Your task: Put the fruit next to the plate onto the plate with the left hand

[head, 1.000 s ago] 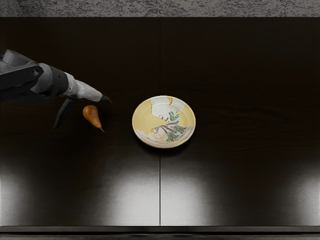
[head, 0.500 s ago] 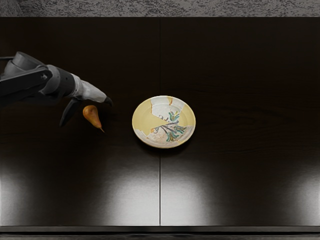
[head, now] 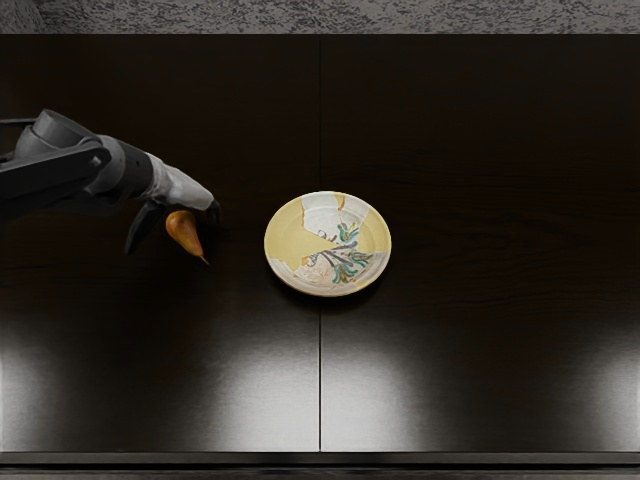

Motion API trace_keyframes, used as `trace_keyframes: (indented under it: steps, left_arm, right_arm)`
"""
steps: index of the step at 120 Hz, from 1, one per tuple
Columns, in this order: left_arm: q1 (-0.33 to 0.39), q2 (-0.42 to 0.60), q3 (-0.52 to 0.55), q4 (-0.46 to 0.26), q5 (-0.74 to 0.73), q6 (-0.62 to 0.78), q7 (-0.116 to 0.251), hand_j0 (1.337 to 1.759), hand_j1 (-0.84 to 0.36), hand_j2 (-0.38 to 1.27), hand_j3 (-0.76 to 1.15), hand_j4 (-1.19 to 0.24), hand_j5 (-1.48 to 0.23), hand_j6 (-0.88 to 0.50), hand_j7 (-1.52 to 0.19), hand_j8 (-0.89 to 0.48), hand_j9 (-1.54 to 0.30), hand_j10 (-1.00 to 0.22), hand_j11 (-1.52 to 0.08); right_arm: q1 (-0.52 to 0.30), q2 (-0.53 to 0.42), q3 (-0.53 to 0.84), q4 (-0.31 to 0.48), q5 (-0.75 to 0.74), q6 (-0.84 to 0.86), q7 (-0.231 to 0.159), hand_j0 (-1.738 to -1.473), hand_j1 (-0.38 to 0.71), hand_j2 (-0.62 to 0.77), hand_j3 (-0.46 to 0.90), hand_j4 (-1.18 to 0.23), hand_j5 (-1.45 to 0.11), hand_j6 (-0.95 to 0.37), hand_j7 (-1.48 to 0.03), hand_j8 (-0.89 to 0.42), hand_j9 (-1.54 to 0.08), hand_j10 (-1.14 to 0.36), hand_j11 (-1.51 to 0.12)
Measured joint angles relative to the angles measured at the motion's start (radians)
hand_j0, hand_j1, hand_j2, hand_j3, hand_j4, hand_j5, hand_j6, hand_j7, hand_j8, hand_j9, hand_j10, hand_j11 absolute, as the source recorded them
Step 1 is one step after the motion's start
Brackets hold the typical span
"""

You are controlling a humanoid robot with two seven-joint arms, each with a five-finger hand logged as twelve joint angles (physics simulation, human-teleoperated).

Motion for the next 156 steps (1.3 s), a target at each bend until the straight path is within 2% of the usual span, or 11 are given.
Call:
trace_keyframes:
  steps: [76,115,156]
  left_arm:
    - [-0.007,-0.003,0.001,-0.002,-0.008,0.000,0.000,1.658,0.02,0.06,0.00,-0.27,-0.35,-0.28,-0.35,-0.28,-0.35,-0.27,-0.35]
    - [-0.038,-0.034,0.050,0.008,-0.009,0.000,0.006,1.658,0.01,0.06,0.00,-0.29,-0.37,-0.29,-0.37,-0.29,-0.37,-0.29,-0.37]
    - [-0.043,-0.031,0.058,0.009,-0.030,0.000,0.008,1.658,-0.07,0.07,0.00,-0.35,-0.46,-0.35,-0.46,-0.35,-0.46,-0.35,-0.46]
  right_arm:
    - [0.000,0.000,0.000,0.000,0.000,0.000,0.000,-1.658,-0.32,0.00,0.00,-0.02,-0.03,-0.02,-0.03,-0.02,-0.03,-0.02,-0.03]
    - [0.000,0.000,0.000,0.000,0.000,0.000,0.000,-1.658,-0.32,0.00,0.00,-0.02,-0.03,-0.02,-0.03,-0.02,-0.03,-0.02,-0.03]
    - [0.000,0.000,0.000,0.000,0.000,0.000,0.000,-1.658,-0.32,0.00,0.00,-0.02,-0.03,-0.02,-0.03,-0.02,-0.03,-0.02,-0.03]
